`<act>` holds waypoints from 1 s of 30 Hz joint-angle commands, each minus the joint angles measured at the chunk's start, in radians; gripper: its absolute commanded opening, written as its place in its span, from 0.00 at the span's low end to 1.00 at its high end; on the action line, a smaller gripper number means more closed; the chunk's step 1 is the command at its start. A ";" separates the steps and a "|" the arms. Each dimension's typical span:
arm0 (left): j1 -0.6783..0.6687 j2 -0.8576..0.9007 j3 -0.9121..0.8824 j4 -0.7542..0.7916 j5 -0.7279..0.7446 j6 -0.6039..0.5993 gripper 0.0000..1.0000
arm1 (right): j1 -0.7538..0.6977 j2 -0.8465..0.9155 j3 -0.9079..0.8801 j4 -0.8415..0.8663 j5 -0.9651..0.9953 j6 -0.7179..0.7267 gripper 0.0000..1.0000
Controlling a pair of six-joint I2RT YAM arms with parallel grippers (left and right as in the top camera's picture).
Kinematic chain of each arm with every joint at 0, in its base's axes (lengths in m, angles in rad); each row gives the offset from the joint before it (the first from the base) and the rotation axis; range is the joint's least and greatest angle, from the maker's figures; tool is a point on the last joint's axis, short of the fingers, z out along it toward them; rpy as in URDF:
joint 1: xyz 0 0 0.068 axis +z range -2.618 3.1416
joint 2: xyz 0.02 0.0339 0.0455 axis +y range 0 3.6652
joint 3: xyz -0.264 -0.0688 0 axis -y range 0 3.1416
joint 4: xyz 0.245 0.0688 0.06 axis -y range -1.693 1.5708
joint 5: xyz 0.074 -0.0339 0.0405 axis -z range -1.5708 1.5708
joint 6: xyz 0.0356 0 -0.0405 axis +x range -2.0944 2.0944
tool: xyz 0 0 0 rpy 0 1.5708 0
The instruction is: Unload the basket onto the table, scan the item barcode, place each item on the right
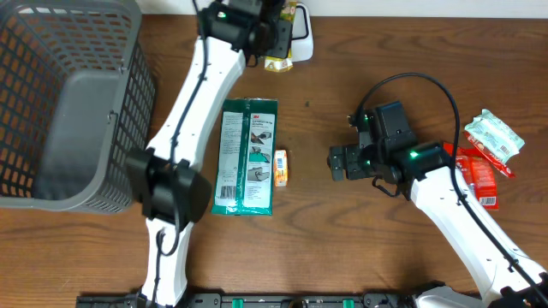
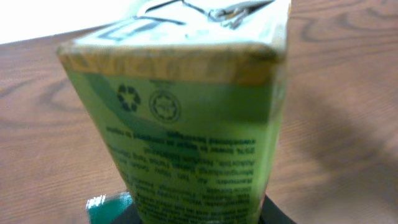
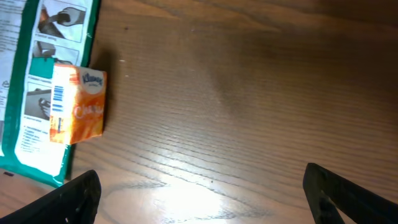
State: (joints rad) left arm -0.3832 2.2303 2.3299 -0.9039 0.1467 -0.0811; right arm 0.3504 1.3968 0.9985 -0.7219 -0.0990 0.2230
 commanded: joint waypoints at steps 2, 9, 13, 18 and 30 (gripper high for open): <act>0.001 0.074 0.033 0.109 -0.068 -0.010 0.14 | 0.011 -0.003 -0.001 -0.004 0.027 -0.011 0.99; 0.001 0.199 0.033 0.316 -0.122 -0.005 0.13 | 0.010 -0.003 -0.001 -0.005 0.027 -0.011 0.99; 0.001 0.230 0.033 0.377 -0.161 0.039 0.11 | 0.010 -0.003 -0.001 -0.004 0.027 -0.011 0.99; 0.000 0.236 0.031 0.370 -0.163 0.063 0.07 | 0.011 -0.003 -0.001 -0.004 0.027 -0.011 0.99; -0.043 0.237 0.031 0.378 -0.363 0.316 0.07 | 0.010 -0.003 -0.001 -0.004 0.027 -0.011 0.99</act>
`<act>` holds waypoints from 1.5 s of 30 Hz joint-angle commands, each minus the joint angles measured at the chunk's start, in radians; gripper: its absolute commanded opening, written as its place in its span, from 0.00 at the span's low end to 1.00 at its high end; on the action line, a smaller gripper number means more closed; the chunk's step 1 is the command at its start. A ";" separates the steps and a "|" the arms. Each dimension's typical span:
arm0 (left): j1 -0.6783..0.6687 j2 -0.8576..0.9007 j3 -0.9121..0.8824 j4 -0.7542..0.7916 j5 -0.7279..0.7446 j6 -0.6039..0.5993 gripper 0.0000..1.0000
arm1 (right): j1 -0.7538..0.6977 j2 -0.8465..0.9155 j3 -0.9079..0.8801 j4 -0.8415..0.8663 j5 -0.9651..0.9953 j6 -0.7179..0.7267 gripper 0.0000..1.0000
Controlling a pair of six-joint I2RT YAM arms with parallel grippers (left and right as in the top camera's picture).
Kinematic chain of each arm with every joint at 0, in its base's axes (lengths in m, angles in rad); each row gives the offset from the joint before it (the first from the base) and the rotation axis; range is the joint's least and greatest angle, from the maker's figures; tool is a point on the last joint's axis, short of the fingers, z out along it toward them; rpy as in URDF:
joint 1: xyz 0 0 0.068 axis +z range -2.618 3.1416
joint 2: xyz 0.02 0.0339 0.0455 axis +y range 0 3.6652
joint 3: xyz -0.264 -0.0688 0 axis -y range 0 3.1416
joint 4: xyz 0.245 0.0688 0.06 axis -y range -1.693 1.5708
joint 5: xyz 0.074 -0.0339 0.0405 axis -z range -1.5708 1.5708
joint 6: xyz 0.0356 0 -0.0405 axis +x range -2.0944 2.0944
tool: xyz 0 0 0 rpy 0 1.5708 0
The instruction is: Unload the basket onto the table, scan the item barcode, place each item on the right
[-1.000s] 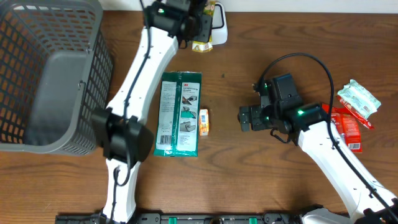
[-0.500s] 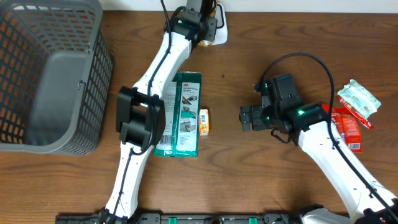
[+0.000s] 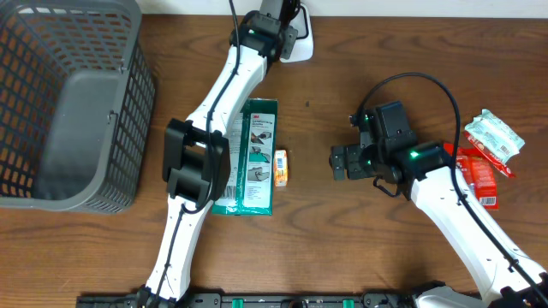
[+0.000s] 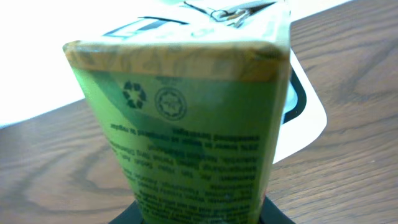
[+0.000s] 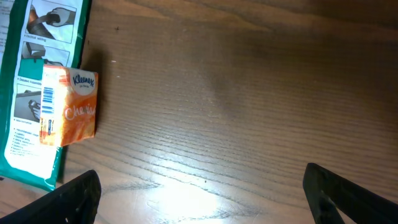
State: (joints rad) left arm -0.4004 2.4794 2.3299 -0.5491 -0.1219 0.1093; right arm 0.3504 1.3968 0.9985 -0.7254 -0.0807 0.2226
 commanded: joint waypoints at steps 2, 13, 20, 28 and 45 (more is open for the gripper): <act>-0.033 -0.007 0.031 0.041 -0.119 0.170 0.08 | 0.010 -0.003 -0.001 -0.001 0.009 -0.011 0.99; -0.035 0.060 0.031 0.147 -0.249 0.399 0.14 | 0.010 -0.003 -0.001 -0.001 0.009 -0.011 0.99; -0.054 0.020 0.031 0.115 -0.317 0.386 0.13 | 0.010 -0.003 -0.001 -0.001 0.009 -0.011 0.99; -0.079 -0.132 0.031 -0.086 -0.230 0.111 0.13 | 0.010 -0.003 -0.001 -0.001 0.009 -0.010 0.99; -0.103 -0.232 0.009 -0.488 0.643 -0.368 0.15 | -0.154 -0.129 0.082 -0.042 0.028 -0.002 0.99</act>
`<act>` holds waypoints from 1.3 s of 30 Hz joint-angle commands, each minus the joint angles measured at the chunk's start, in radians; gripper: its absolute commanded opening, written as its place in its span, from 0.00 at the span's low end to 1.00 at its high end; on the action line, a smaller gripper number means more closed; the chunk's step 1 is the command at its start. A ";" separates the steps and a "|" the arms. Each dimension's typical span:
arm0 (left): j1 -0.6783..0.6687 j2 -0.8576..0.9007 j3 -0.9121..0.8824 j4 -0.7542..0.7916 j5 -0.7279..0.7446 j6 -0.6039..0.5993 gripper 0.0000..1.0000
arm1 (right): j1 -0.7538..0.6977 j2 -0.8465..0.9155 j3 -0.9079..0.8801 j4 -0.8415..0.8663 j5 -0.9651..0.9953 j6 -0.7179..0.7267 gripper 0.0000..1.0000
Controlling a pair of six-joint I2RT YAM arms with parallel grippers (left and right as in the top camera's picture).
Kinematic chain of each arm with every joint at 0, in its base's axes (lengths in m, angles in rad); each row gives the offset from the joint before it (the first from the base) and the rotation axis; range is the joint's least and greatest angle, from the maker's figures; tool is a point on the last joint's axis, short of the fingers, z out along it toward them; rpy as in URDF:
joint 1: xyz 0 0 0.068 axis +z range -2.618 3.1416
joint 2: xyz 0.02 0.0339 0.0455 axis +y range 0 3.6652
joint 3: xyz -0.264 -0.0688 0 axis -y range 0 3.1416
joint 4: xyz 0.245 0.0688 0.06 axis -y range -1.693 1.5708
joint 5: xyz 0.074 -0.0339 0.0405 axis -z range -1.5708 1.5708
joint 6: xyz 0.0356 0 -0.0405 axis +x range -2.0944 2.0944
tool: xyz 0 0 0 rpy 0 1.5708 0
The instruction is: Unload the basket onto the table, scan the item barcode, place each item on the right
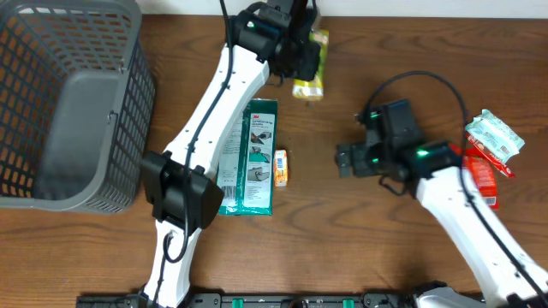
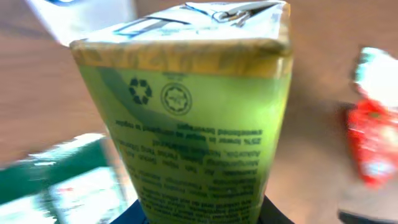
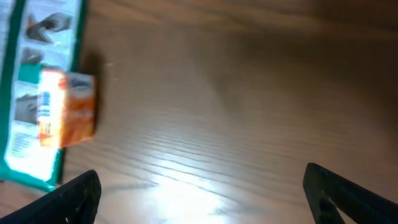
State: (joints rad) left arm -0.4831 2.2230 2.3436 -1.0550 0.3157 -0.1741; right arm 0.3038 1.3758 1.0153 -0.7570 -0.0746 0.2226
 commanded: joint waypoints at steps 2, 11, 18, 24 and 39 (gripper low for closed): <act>-0.045 0.036 -0.037 0.053 0.200 -0.106 0.15 | -0.205 -0.185 0.070 -0.010 -0.049 0.015 0.99; -0.219 0.177 -0.094 0.291 0.200 -0.188 0.14 | -0.463 -0.330 0.069 -0.109 -0.125 0.019 0.99; -0.357 0.270 -0.094 0.451 0.137 -0.190 0.15 | -0.459 -0.306 0.068 -0.119 -0.125 0.015 0.99; -0.385 0.267 -0.091 0.468 0.014 -0.151 0.68 | -0.459 -0.302 0.068 -0.137 -0.124 0.012 0.99; -0.196 -0.042 -0.070 0.183 -0.175 -0.134 0.77 | -0.414 -0.244 0.060 -0.143 -0.126 -0.003 0.70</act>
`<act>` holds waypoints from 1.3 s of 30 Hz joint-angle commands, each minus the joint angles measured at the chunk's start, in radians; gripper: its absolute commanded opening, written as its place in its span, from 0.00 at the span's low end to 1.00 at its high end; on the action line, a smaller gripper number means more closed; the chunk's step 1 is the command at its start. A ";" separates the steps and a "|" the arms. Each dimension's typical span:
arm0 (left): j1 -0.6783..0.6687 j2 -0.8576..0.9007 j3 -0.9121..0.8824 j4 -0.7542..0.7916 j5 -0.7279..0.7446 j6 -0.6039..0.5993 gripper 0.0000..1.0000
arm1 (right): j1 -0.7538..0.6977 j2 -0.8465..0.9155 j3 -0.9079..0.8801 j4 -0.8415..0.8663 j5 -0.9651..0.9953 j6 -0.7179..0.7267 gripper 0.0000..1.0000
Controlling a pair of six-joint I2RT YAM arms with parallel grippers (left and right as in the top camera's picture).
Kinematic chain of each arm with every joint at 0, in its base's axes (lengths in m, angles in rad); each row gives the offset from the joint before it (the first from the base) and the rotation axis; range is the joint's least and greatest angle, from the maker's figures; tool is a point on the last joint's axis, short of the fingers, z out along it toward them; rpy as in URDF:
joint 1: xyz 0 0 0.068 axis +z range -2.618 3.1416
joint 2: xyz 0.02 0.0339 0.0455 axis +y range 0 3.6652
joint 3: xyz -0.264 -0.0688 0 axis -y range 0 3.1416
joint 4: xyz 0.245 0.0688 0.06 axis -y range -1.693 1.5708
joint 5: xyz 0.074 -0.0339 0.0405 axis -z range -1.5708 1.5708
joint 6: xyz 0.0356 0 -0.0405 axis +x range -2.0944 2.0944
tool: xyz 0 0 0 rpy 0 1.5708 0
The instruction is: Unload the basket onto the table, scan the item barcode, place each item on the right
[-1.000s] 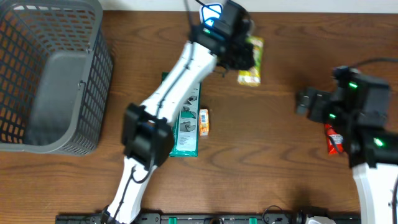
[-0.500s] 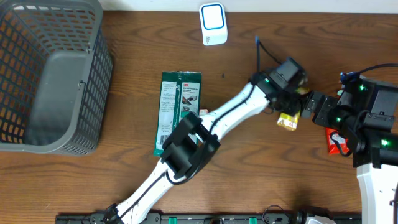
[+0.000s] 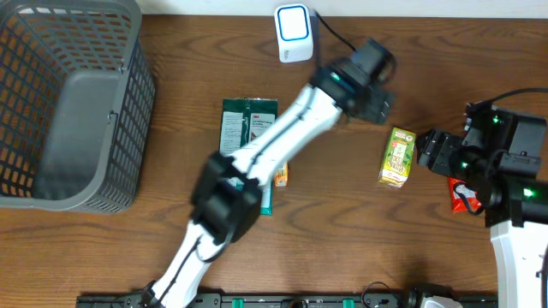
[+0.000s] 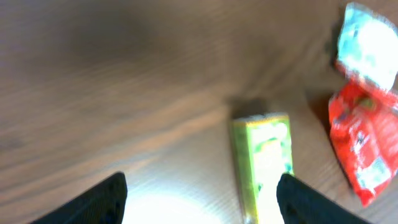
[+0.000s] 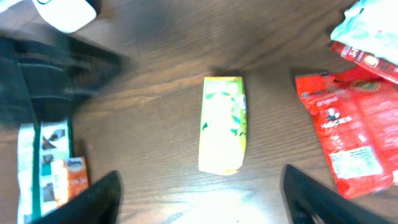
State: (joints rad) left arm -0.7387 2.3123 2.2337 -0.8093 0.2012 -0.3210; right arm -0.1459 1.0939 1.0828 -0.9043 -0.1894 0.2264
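The green juice carton (image 3: 397,156) lies flat on the table right of centre, also seen as the carton (image 4: 261,163) and the carton (image 5: 222,124). My left gripper (image 3: 379,100) hangs just behind it, open and empty; its fingers (image 4: 102,200) stand wide apart. My right gripper (image 3: 425,154) is right beside the carton's right side, open, with nothing between its fingers (image 5: 317,198). The white scanner (image 3: 292,23) with a blue face stands at the back edge.
A grey basket (image 3: 68,103) fills the left side. A green 3M package (image 3: 244,141) and a small orange Kleenex pack (image 3: 280,175) lie mid-table under my left arm. A red packet (image 5: 339,140) and a white-green packet (image 4: 370,46) lie to the right of the carton.
My left gripper held the carton up beside the scanner; now it is open and the carton lies on the table further right. My right arm has shifted right, next to the carton.
My left gripper was shut on the green carton at the back of the table, then held it at the scanner, then right of it. Now the carton lies flat near the right-hand packets and both grippers are open.
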 commanded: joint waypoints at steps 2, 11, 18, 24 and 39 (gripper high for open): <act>0.115 -0.200 0.040 -0.175 -0.060 0.013 0.77 | 0.092 0.097 -0.009 0.010 -0.011 -0.007 0.60; 0.315 -0.335 0.040 -0.497 -0.116 0.013 0.07 | 0.276 0.388 -0.009 0.126 0.010 0.000 0.02; 0.388 -0.336 0.014 -0.592 -0.159 0.013 0.14 | 0.283 0.614 -0.009 0.204 0.055 0.031 0.01; 0.389 -0.336 -0.045 -0.560 -0.169 0.013 0.17 | 0.282 0.758 -0.009 0.246 0.221 0.027 0.01; 0.389 -0.336 -0.162 -0.486 -0.169 0.013 0.24 | 0.220 0.774 -0.008 0.352 0.401 0.027 0.01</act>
State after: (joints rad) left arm -0.3496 1.9793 2.0777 -1.2968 0.0456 -0.3138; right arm 0.0925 1.8561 1.0824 -0.5617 0.1707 0.2455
